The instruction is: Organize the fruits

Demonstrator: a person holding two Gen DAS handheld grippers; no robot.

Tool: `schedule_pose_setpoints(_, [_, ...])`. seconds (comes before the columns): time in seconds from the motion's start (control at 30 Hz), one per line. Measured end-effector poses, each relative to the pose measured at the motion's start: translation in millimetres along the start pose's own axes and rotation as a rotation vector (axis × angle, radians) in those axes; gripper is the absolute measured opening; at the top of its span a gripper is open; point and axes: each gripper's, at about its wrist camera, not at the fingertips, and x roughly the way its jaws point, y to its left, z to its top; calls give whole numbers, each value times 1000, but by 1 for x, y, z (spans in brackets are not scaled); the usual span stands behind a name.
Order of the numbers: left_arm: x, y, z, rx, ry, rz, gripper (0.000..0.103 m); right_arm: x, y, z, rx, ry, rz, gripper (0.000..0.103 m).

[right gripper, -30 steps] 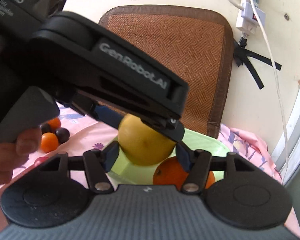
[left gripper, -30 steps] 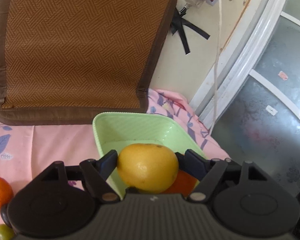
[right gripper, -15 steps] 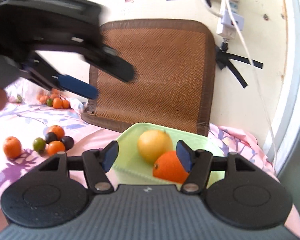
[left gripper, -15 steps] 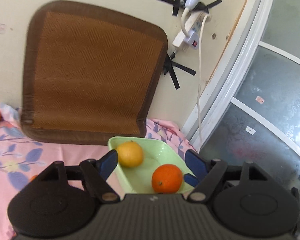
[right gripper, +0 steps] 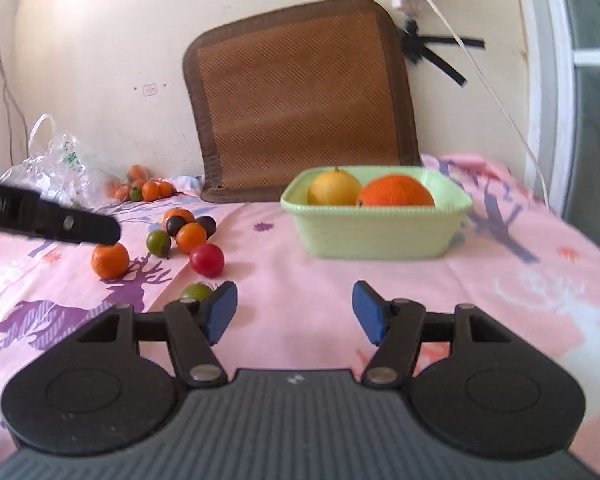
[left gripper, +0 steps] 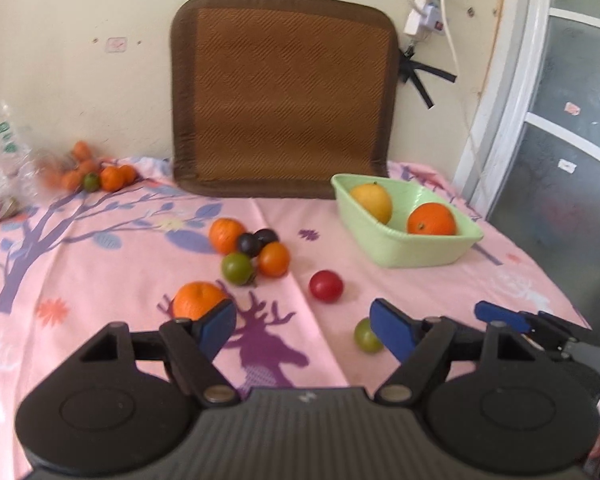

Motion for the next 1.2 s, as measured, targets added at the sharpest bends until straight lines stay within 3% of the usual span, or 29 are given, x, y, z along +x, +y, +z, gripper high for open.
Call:
schedule_pose_setpoints(0.13, [-3, 1, -7, 21, 3, 79, 76, -1, -2, -2, 75, 12, -27, 66])
schedule_pose_setpoints(0.6, [-4, 24, -26, -21, 19, 200, 77, -2, 12, -11, 101, 36, -57, 66])
schedule_pose_setpoints(1.2, [11, 43, -39, -30, 37, 240, 77, 4, 13, -11, 106, 55, -88, 66])
